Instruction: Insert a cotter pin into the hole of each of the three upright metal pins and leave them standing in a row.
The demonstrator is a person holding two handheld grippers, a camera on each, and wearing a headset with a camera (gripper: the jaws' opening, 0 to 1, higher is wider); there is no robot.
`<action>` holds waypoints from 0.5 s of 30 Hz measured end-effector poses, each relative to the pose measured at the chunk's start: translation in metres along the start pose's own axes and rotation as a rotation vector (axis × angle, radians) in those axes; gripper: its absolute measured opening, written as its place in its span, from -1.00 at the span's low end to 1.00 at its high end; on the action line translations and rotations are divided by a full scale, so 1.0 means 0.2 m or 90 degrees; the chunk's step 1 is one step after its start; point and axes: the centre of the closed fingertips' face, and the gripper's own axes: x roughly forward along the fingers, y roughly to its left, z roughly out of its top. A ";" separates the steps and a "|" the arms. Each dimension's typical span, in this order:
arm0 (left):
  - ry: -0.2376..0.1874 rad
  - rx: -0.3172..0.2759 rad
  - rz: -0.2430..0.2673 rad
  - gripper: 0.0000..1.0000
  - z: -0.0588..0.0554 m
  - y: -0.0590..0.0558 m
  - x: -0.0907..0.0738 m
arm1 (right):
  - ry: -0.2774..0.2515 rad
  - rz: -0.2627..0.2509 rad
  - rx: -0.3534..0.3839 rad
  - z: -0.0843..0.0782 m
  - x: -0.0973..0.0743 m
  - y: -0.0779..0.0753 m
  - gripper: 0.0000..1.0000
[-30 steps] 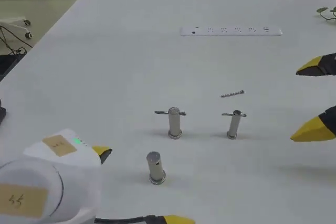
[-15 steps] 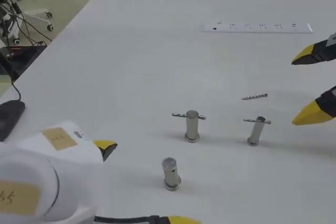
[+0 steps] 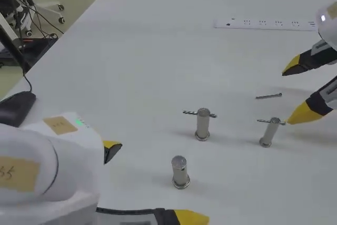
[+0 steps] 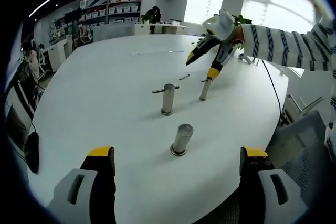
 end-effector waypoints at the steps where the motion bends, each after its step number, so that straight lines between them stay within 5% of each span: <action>1: 0.004 0.002 0.002 0.99 -0.01 0.00 0.00 | 0.004 0.004 -0.001 0.00 0.00 0.00 0.22; 12: 0.013 -0.004 0.016 0.99 -0.04 0.03 -0.01 | 0.037 0.042 0.001 -0.02 0.10 -0.05 0.03; 15: 0.012 -0.008 0.019 0.99 -0.05 0.03 -0.01 | 0.063 0.046 -0.030 -0.04 0.11 -0.04 0.00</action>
